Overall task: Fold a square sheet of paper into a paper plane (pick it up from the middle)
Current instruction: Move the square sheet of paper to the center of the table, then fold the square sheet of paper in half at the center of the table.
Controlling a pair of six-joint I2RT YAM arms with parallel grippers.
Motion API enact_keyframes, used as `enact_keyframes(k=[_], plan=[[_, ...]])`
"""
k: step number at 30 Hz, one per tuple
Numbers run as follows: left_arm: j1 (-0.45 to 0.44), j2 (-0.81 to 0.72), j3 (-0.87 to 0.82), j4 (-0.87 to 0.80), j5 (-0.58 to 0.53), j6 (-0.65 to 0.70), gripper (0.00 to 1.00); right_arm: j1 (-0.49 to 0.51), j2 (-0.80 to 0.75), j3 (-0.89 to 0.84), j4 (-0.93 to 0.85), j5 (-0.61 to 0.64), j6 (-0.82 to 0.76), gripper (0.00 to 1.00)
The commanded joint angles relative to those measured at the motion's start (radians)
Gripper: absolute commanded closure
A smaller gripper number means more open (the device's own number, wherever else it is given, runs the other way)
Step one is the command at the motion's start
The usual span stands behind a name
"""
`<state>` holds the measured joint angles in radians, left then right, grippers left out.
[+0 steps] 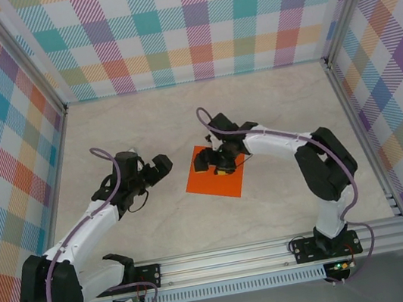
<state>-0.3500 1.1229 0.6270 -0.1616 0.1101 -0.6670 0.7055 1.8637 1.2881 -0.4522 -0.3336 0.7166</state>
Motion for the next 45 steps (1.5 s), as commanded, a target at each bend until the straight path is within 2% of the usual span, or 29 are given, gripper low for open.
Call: enact_keyframes(k=[1, 6, 10, 20, 25, 27, 30, 32, 33, 39, 45], plan=[[0.008, -0.016, 0.037, -0.049, -0.022, 0.025, 0.00, 0.041, 0.078, 0.056, 0.010, 0.044, 0.120, 0.27], [0.008, -0.033, 0.031, -0.066, -0.039, 0.030, 0.00, 0.069, 0.147, 0.070, 0.034, 0.009, 0.135, 0.27], [0.008, -0.029, 0.031, -0.067, -0.038, 0.029, 0.00, 0.077, 0.158, 0.018, 0.019, -0.009, 0.104, 0.27], [0.007, 0.012, 0.030, -0.025, 0.029, 0.029, 0.00, 0.073, 0.018, -0.181, -0.092, -0.005, -0.117, 0.28], [0.006, 0.058, 0.032, 0.024, 0.086, 0.017, 0.00, 0.069, -0.044, -0.150, -0.128, 0.005, -0.139, 0.26], [0.000, 0.079, 0.039, 0.031, 0.100, 0.011, 0.00, 0.069, -0.084, -0.116, -0.133, 0.041, -0.122, 0.24], [-0.013, 0.113, 0.057, 0.021, 0.110, 0.009, 0.00, 0.069, -0.091, -0.023, -0.260, 0.265, -0.067, 0.18], [-0.026, 0.134, 0.062, 0.027, 0.112, 0.009, 0.00, 0.069, -0.032, 0.079, -0.421, 0.441, 0.001, 0.12], [-0.033, 0.144, 0.062, 0.032, 0.111, 0.006, 0.00, 0.068, -0.001, 0.122, -0.456, 0.472, 0.004, 0.12], [-0.041, 0.178, 0.072, 0.027, 0.098, 0.014, 0.00, 0.068, 0.098, 0.223, -0.488, 0.496, 0.021, 0.04], [-0.041, 0.186, 0.085, 0.013, 0.102, 0.038, 0.00, 0.068, 0.170, 0.268, -0.475, 0.458, 0.014, 0.00]])
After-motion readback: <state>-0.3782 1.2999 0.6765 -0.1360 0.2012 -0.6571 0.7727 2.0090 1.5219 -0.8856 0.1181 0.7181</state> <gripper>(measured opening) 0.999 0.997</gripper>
